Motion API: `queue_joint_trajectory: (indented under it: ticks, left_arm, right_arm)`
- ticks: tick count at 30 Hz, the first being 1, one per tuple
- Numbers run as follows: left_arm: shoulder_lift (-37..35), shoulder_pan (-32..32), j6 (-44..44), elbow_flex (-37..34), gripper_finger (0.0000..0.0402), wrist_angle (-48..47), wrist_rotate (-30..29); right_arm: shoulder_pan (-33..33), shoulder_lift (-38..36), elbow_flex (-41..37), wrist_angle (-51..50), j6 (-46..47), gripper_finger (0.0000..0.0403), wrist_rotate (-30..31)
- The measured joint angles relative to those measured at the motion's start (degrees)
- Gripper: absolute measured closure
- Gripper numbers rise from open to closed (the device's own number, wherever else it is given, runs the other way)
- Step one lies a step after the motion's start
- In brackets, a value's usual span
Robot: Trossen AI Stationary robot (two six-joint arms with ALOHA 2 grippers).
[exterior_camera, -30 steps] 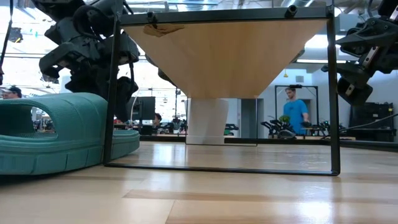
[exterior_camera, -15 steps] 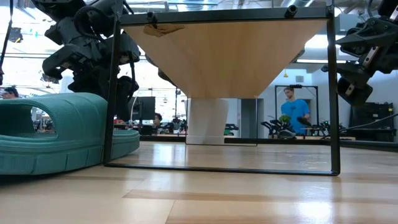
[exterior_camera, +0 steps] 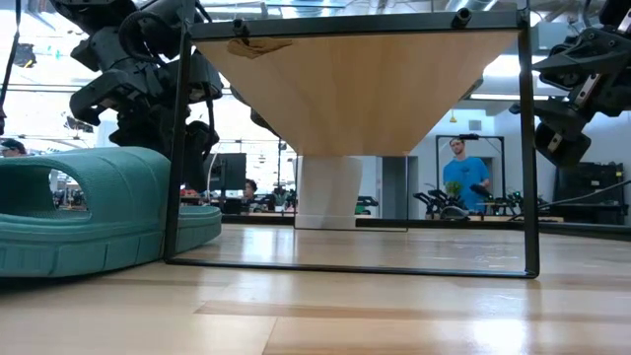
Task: Pick and place slides into the shelf
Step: Put the green slipper on the shelf
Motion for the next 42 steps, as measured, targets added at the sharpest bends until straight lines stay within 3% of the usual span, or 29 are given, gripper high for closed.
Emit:
queue_joint_trajectory:
  ticks: [26, 42]
  left_arm:
    - [0.0, 0.0, -1.0, 0.0, 0.0212, -0.4, -0.6]
    - [11.7, -1.3, -3.7, 0.2, 0.0211, 3.7, 2.0]
  right_arm:
    - [0.0, 0.0, 0.0, 0.0, 0.0, 0.0225, 0.0]
    - [0.0, 0.0, 0.0, 0.0, 0.0, 0.0225, 0.0]
